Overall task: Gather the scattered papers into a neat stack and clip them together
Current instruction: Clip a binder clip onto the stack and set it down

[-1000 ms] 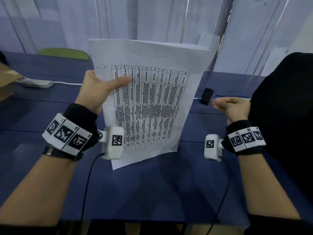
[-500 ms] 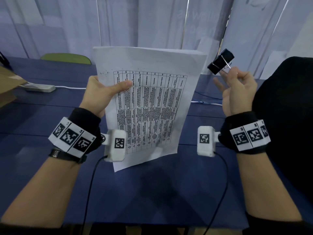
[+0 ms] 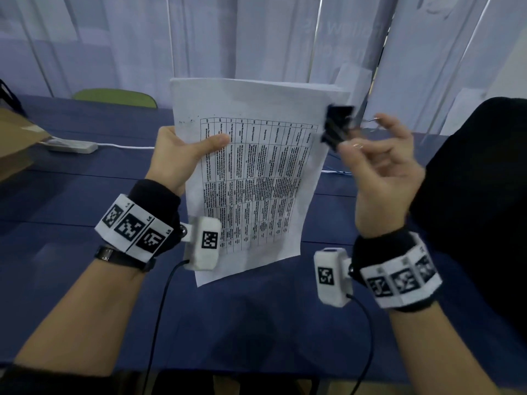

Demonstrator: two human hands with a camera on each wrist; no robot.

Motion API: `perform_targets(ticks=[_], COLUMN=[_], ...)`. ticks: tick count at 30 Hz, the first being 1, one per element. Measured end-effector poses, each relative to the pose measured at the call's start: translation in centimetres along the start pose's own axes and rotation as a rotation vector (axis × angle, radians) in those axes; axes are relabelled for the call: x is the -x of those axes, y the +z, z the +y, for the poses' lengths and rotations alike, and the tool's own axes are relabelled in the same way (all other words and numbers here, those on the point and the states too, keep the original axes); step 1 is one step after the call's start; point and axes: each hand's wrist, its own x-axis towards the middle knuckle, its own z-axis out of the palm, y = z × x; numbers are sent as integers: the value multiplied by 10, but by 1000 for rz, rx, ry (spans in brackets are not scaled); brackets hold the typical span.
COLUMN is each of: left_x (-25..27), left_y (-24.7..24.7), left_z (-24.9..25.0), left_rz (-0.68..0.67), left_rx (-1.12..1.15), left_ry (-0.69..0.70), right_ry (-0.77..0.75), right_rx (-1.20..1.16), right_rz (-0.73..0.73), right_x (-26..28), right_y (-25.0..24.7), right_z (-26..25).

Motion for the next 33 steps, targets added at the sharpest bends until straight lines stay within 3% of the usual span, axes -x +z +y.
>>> perform_targets(ticks=[4, 7, 14, 21, 24, 27, 30, 33], left_x=[4, 9, 12, 15, 14, 16, 17, 17], left_y=[5, 10, 14, 15, 15, 15, 15, 13], left_z=[0, 1, -1, 1, 1, 2, 3, 3], left_rz=[17, 25, 55, 52, 47, 23, 0, 3], left_rx=[-28, -43, -83, -65, -64, -55, -58, -65], left_ry=[30, 69, 100, 87, 89, 100, 114, 108], right_ry=[104, 194, 166, 433, 445, 353, 16, -260], right_rx=[97, 139, 143, 18, 76, 167, 422, 509], right_rz=[-198, -222, -220, -205, -275, -330, -380, -346], right_x=[25, 33, 37, 29, 24, 17, 10, -5], right_y=[26, 43, 57, 53, 53, 51, 48, 49], right_z=[19, 24, 26, 17, 13, 8, 4, -3])
